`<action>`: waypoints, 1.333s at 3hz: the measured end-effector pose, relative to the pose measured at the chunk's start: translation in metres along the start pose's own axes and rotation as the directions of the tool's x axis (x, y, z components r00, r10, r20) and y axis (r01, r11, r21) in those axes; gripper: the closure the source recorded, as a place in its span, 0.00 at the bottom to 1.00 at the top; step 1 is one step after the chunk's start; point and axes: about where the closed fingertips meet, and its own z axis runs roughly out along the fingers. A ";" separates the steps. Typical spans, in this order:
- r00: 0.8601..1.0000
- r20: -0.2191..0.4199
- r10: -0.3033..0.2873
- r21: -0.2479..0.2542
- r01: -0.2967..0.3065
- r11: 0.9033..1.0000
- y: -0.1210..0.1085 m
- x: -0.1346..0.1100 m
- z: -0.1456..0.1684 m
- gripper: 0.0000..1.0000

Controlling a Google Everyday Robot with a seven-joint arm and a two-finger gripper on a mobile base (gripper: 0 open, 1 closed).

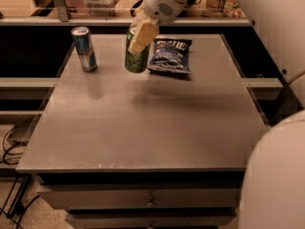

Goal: Move green can near redbull can

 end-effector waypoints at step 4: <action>0.995 0.095 -0.035 -0.045 0.039 0.998 -0.035 -0.057 0.076 1.00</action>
Offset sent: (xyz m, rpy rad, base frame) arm 0.0123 0.0328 0.0054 0.0200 -0.0063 0.0294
